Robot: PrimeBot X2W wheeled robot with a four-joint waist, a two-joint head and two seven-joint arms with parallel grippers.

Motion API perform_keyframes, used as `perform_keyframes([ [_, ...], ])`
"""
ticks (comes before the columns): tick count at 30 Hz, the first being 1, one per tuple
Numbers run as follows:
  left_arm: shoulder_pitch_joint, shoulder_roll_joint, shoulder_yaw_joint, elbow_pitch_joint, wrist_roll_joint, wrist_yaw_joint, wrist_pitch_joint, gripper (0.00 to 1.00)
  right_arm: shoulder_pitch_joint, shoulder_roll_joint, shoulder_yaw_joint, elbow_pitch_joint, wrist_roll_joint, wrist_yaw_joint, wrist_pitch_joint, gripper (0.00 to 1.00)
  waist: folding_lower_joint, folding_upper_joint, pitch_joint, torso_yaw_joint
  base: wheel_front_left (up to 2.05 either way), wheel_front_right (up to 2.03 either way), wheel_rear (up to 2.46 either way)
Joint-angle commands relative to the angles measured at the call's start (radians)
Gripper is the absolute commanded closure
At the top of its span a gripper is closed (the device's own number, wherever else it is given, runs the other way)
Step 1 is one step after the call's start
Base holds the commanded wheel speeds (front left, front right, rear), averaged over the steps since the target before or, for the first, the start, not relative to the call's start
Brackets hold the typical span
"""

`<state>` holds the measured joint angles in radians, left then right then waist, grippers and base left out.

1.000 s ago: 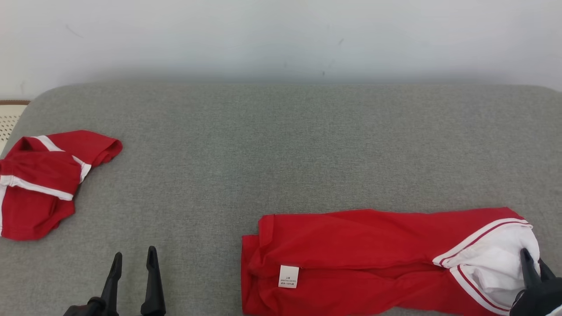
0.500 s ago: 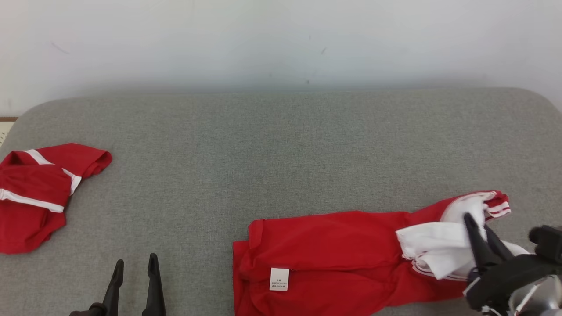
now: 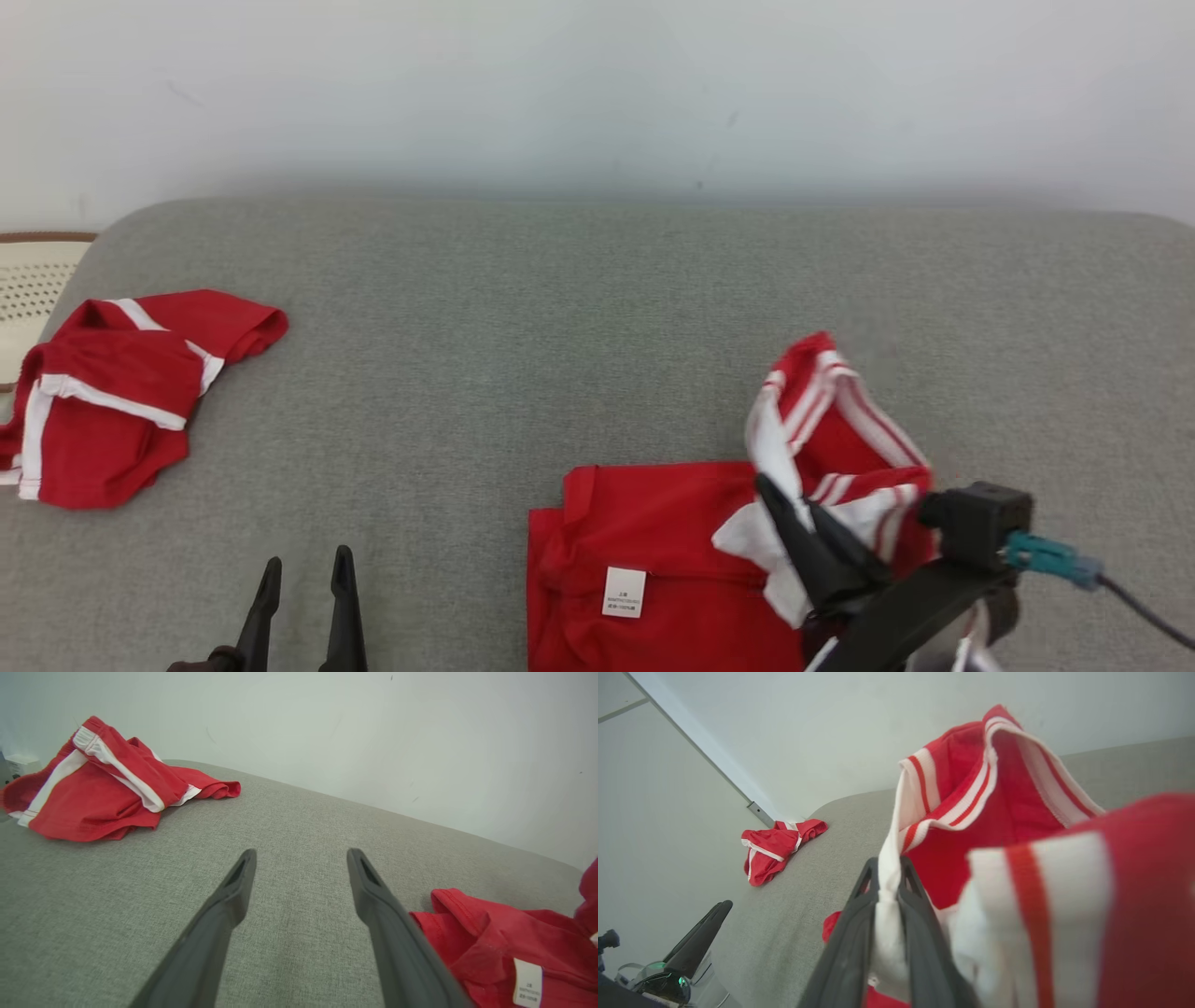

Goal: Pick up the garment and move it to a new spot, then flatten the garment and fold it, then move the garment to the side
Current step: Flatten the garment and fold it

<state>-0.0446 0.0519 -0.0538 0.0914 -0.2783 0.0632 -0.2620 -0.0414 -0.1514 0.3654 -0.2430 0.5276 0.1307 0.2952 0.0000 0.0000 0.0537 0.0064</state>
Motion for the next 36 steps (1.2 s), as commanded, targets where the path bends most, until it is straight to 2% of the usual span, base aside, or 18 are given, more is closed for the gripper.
perform_keyframes([
  [1, -0.006, 0.000, -0.005, 0.005, -0.006, -0.003, -0.004, 0.00, 0.007, 0.012, 0.020, 0.003, -0.009, 0.000, -0.003, 1.00, 0.0000, 0.0000, -0.003, 0.018, 0.00, 0.00, 0.00],
  [9, -0.022, -0.001, -0.037, 0.030, -0.015, -0.005, -0.004, 0.00, -0.016, 0.058, 0.127, 0.107, -0.024, 0.000, -0.055, 1.00, 0.0000, 0.0000, -0.003, 0.068, 0.00, 0.00, 0.00],
  [19, -0.046, -0.001, -0.053, 0.058, -0.020, -0.012, -0.004, 0.00, -0.089, 0.089, 0.200, 0.318, -0.036, 0.000, -0.161, 1.00, 0.0000, 0.0000, 0.009, 0.106, 0.00, 0.00, 0.00],
  [20, -0.047, -0.001, -0.054, 0.059, -0.021, -0.011, -0.004, 0.00, -0.094, 0.092, 0.206, 0.329, -0.030, 0.000, -0.171, 0.91, 0.0000, 0.0000, 0.010, 0.107, 0.00, 0.00, 0.00],
  [21, -0.047, -0.001, -0.054, 0.061, -0.021, -0.010, -0.004, 0.00, -0.099, 0.093, 0.211, 0.338, -0.023, 0.000, -0.181, 0.51, 0.0000, 0.0000, 0.010, 0.107, 0.00, 0.00, 0.00],
  [22, -0.046, -0.001, -0.054, 0.062, -0.019, -0.009, -0.004, 0.00, -0.107, 0.094, 0.217, 0.341, -0.018, 0.000, -0.193, 0.16, 0.0000, 0.0000, 0.010, 0.107, 0.00, 0.00, 0.00],
  [23, -0.045, -0.001, -0.053, 0.063, -0.018, -0.009, -0.004, 0.00, -0.115, 0.095, 0.223, 0.342, -0.011, 0.000, -0.202, 0.00, 0.0000, 0.0000, 0.009, 0.106, 0.00, 0.00, 0.00],
  [30, -0.032, -0.001, -0.040, 0.067, -0.019, -0.008, -0.004, 0.00, -0.138, 0.078, 0.234, 0.260, 0.065, 0.000, -0.263, 0.00, 0.0000, 0.0000, -0.004, 0.087, 0.00, 0.00, 0.00],
  [36, -0.019, -0.001, -0.030, 0.059, -0.017, -0.011, -0.004, 0.00, -0.138, 0.048, 0.180, 0.157, 0.096, 0.000, -0.303, 0.00, 0.0000, 0.0000, -0.015, 0.075, 0.00, 0.00, 0.00],
])
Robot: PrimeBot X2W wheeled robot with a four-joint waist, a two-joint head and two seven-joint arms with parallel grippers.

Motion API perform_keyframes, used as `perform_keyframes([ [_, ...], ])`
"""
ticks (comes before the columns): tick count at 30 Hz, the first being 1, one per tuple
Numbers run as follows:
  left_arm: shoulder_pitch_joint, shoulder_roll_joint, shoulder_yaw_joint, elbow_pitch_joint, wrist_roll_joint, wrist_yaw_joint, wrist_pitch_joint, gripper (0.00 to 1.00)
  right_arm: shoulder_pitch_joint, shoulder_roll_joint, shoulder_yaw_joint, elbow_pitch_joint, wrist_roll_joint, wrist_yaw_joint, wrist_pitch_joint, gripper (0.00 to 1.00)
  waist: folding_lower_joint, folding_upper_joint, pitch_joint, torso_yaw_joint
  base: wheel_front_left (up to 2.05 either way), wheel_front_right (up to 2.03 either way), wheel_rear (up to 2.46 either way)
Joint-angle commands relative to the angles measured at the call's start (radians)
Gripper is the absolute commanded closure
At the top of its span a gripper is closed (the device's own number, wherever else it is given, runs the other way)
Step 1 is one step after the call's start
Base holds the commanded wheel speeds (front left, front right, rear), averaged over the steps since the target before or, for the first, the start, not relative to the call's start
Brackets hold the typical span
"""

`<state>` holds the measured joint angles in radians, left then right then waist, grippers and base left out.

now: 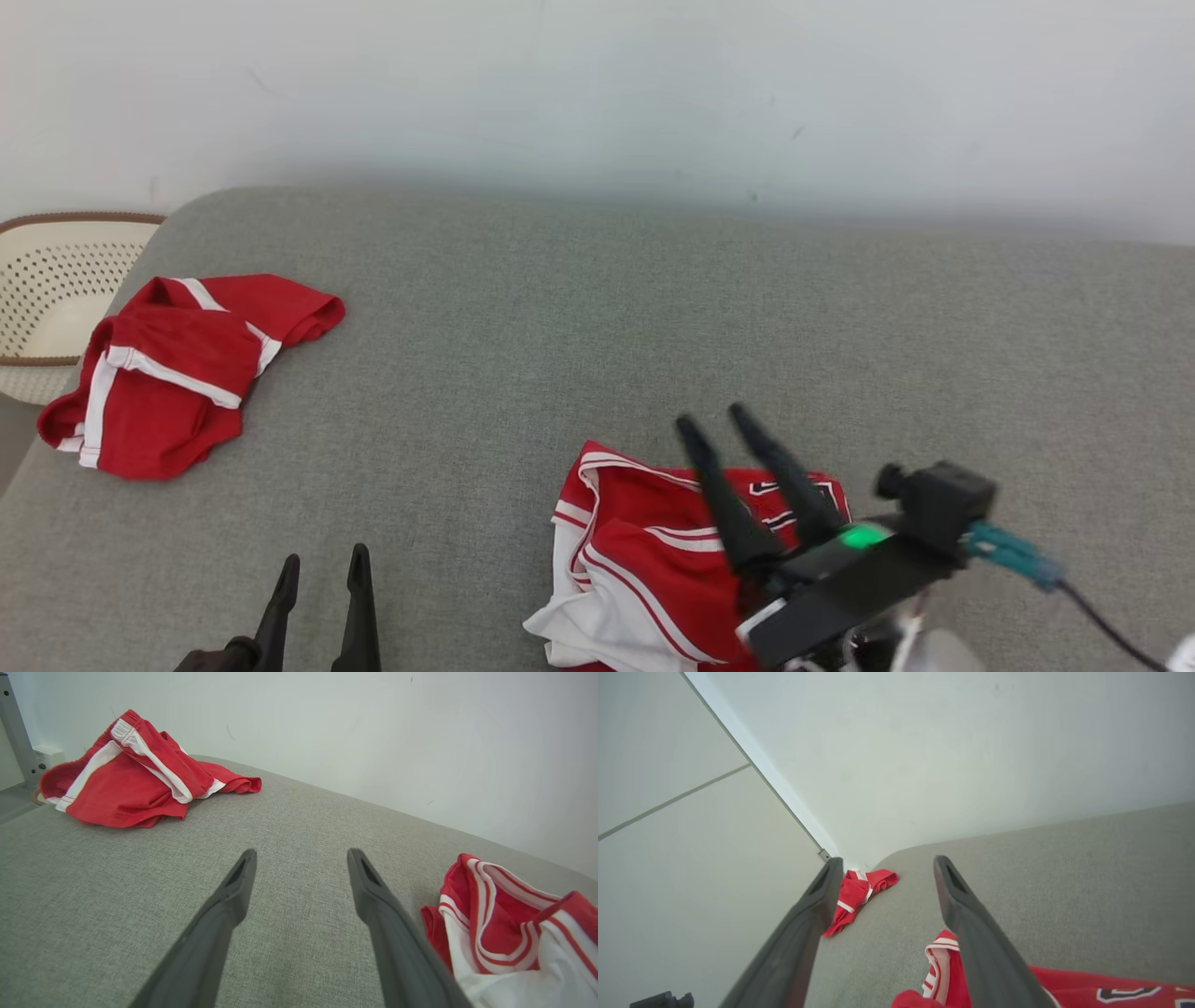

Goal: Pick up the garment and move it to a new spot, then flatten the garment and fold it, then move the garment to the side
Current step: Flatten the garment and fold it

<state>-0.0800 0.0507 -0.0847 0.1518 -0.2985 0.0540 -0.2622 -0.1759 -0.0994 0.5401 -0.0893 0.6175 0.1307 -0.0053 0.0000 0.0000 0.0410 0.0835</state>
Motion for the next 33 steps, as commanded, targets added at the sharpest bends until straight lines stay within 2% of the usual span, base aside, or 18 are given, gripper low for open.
perform_keyframes([
  [1, 0.020, 0.000, 0.004, -0.003, 0.005, -0.003, -0.003, 0.00, -0.002, -0.011, -0.015, -0.016, 0.003, 0.000, -0.008, 0.00, 0.0000, 0.0000, -0.004, -0.004, 0.00, 0.00, 0.00],
  [6, 0.026, 0.000, 0.012, -0.016, 0.010, -0.001, -0.003, 0.00, 0.031, -0.041, -0.140, -0.075, -0.036, 0.000, -0.019, 0.00, 0.0000, 0.0000, -0.008, -0.010, 0.00, 0.00, 0.00],
  [15, 0.043, 0.000, 0.023, -0.031, 0.015, 0.004, -0.003, 0.00, 0.110, -0.054, -0.376, -0.074, -0.145, 0.000, -0.030, 0.00, 0.0000, 0.0000, -0.007, -0.010, 0.00, 0.00, 0.00],
  [22, 0.041, 0.000, 0.031, -0.056, 0.023, 0.011, -0.003, 0.00, 0.158, -0.044, -0.436, -0.031, -0.238, 0.000, -0.036, 0.00, 0.0000, 0.0000, -0.002, -0.017, 0.00, 0.00, 0.00],
  [23, 0.041, 0.000, 0.032, -0.061, 0.026, 0.013, -0.003, 0.00, 0.164, -0.035, -0.437, -0.023, -0.237, 0.000, -0.036, 0.51, 0.0000, 0.0000, -0.002, -0.018, 0.00, 0.00, 0.00],
  [24, 0.041, 0.000, 0.034, -0.064, 0.027, 0.014, -0.003, 0.00, 0.169, -0.028, -0.440, -0.011, -0.234, 0.000, -0.038, 0.80, 0.0000, 0.0000, -0.002, -0.019, 0.00, 0.00, 0.00],
  [25, 0.041, 0.000, 0.034, -0.066, 0.027, 0.015, -0.003, 0.00, 0.170, -0.030, -0.442, 0.000, -0.240, 0.000, -0.038, 1.00, 0.0000, 0.0000, -0.002, -0.019, 0.00, 0.00, 0.00],
  [33, 0.041, 0.000, 0.037, -0.076, 0.034, 0.011, -0.003, 0.00, 0.137, -0.041, -0.416, 0.124, -0.284, 0.000, -0.059, 1.00, 0.0000, 0.0000, 0.002, -0.018, 0.00, 0.00, 0.00],
])
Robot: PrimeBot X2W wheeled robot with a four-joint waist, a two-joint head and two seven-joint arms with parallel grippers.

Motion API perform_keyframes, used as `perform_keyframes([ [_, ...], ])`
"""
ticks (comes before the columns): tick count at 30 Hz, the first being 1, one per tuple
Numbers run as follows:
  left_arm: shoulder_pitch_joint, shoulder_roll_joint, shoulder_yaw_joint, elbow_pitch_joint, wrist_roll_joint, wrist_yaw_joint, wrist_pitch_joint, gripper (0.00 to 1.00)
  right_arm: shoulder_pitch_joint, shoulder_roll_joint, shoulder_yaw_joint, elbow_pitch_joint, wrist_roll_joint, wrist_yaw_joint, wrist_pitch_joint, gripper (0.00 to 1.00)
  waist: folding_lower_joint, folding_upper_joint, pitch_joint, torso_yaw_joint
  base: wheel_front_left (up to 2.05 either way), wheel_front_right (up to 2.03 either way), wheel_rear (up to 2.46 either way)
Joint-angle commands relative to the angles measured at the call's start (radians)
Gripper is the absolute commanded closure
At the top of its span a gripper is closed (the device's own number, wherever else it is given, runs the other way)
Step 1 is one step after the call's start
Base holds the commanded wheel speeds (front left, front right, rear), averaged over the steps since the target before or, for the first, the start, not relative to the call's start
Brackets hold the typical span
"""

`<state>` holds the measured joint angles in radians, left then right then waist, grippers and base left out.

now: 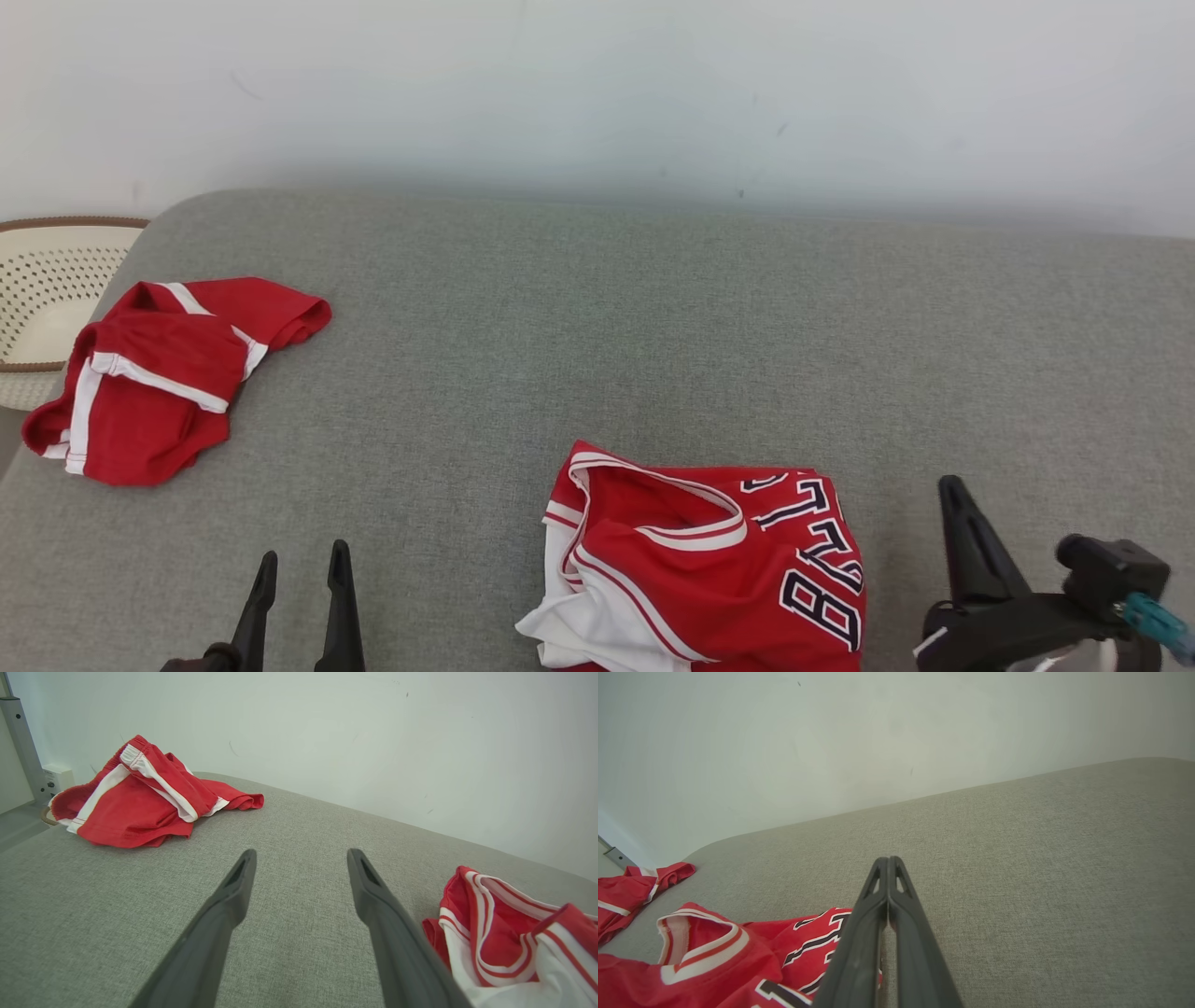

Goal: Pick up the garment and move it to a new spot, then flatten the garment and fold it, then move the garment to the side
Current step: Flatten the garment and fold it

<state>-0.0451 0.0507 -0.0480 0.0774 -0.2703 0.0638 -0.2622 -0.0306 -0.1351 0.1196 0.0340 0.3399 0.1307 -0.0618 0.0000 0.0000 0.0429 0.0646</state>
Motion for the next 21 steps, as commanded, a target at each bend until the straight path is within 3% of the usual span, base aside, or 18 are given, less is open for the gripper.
perform_keyframes([
  [1, 0.006, 0.000, -0.002, -0.003, 0.006, 0.002, -0.003, 0.00, -0.017, -0.005, 0.013, 0.019, -0.011, 0.000, -0.008, 1.00, 0.0000, 0.0000, 0.001, 0.003, 0.00, 0.00, 0.00],
  [15, -0.011, 0.000, -0.020, 0.007, 0.000, 0.004, -0.003, 0.00, -0.185, -0.011, 0.148, 0.354, -0.003, 0.000, -0.053, 1.00, 0.0000, 0.0000, 0.007, 0.056, 0.00, 0.00, 0.00],
  [21, -0.016, 0.000, -0.018, 0.010, 0.000, -0.002, -0.003, 0.00, -0.232, 0.017, 0.256, 0.498, 0.016, 0.000, -0.100, 1.00, 0.0000, 0.0000, 0.011, 0.077, 0.00, 0.00, 0.00],
])
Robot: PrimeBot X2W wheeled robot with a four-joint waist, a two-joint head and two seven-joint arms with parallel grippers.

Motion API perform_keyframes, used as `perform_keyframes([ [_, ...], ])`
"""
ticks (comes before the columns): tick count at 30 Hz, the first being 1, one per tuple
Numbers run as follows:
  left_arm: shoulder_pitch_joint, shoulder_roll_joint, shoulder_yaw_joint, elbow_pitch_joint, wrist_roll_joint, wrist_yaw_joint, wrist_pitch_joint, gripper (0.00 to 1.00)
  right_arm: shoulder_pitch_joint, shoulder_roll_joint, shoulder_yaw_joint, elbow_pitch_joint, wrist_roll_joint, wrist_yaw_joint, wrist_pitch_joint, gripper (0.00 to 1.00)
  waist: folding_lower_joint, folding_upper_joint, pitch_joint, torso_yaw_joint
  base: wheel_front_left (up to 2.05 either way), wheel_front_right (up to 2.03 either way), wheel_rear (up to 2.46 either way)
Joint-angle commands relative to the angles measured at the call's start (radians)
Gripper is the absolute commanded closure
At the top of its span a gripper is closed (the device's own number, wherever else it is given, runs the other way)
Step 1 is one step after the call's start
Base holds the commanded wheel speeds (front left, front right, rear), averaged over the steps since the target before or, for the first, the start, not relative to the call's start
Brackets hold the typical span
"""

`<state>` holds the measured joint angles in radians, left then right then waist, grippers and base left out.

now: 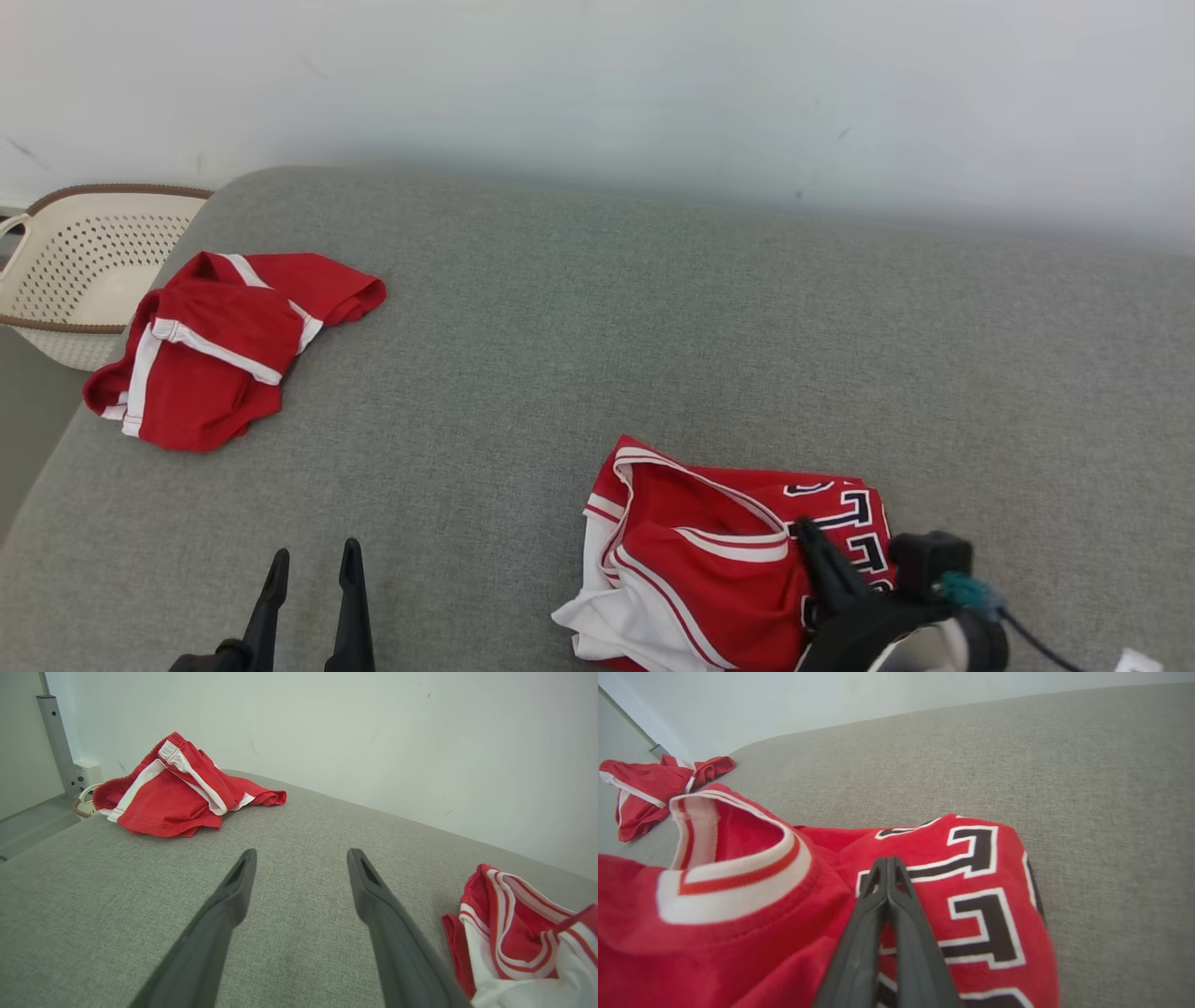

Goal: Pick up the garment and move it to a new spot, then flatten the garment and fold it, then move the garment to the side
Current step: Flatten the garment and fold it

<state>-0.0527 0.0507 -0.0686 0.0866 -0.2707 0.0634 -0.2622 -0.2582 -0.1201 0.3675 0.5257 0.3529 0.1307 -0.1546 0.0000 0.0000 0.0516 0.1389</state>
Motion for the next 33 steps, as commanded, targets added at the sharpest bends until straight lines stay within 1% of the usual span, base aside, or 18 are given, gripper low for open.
perform_keyframes([
  [1, -0.009, 0.000, 0.003, 0.001, 0.000, -0.003, -0.003, 0.00, -0.010, 0.008, 0.028, 0.020, 0.009, 0.000, -0.017, 1.00, 0.0000, 0.0000, 0.003, 0.004, 0.00, 0.00, 0.00],
  [7, -0.015, 0.000, -0.002, 0.003, -0.005, -0.003, -0.003, 0.00, -0.021, 0.042, 0.157, 0.070, 0.053, 0.000, -0.066, 1.00, 0.0000, 0.0000, 0.012, 0.013, 0.00, 0.00, 0.00],
  [13, -0.018, 0.000, -0.008, 0.001, -0.005, -0.001, -0.003, 0.00, -0.007, 0.062, 0.310, 0.058, 0.109, 0.000, -0.098, 1.00, 0.0000, 0.0000, 0.018, 0.021, 0.00, 0.00, 0.00],
  [21, -0.016, 0.000, -0.012, 0.005, -0.010, 0.002, -0.003, 0.00, -0.006, 0.068, 0.407, 0.057, 0.187, 0.000, -0.111, 1.00, 0.0000, 0.0000, 0.015, 0.025, 0.00, 0.00, 0.00],
  [23, -0.013, 0.000, -0.011, 0.004, -0.012, 0.002, -0.003, 0.00, -0.012, 0.069, 0.415, 0.048, 0.200, 0.000, -0.111, 1.00, 0.0000, 0.0000, 0.011, 0.023, 0.00, 0.00, 0.00],
  [25, -0.008, 0.000, -0.010, 0.001, -0.012, 0.003, -0.003, 0.00, -0.014, 0.069, 0.399, 0.021, 0.205, 0.000, -0.112, 1.00, 0.0000, 0.0000, 0.009, 0.020, 0.00, 0.00, 0.00],
  [28, -0.003, 0.000, -0.011, -0.007, -0.012, 0.006, -0.003, 0.00, -0.003, 0.049, 0.354, -0.028, 0.189, 0.000, -0.111, 1.00, 0.0000, 0.0000, 0.006, 0.014, 0.00, 0.00, 0.00],
  [31, 0.001, 0.000, -0.009, -0.015, -0.012, 0.009, -0.003, 0.00, 0.010, 0.022, 0.286, -0.078, 0.165, 0.000, -0.111, 1.00, 0.0000, 0.0000, 0.006, 0.006, 0.00, 0.00, 0.00],
  [32, 0.001, 0.000, -0.009, -0.015, -0.012, 0.009, -0.003, 0.00, 0.010, 0.022, 0.286, -0.078, 0.165, 0.000, -0.111, 1.00, 0.0000, 0.0000, 0.006, 0.006, 0.00, 0.00, 0.00],
  [33, 0.002, 0.000, -0.007, -0.016, -0.013, 0.009, -0.003, 0.00, 0.011, 0.014, 0.257, -0.095, 0.154, 0.000, -0.111, 1.00, 0.0000, 0.0000, 0.006, 0.002, 0.00, 0.00, 0.00],
])
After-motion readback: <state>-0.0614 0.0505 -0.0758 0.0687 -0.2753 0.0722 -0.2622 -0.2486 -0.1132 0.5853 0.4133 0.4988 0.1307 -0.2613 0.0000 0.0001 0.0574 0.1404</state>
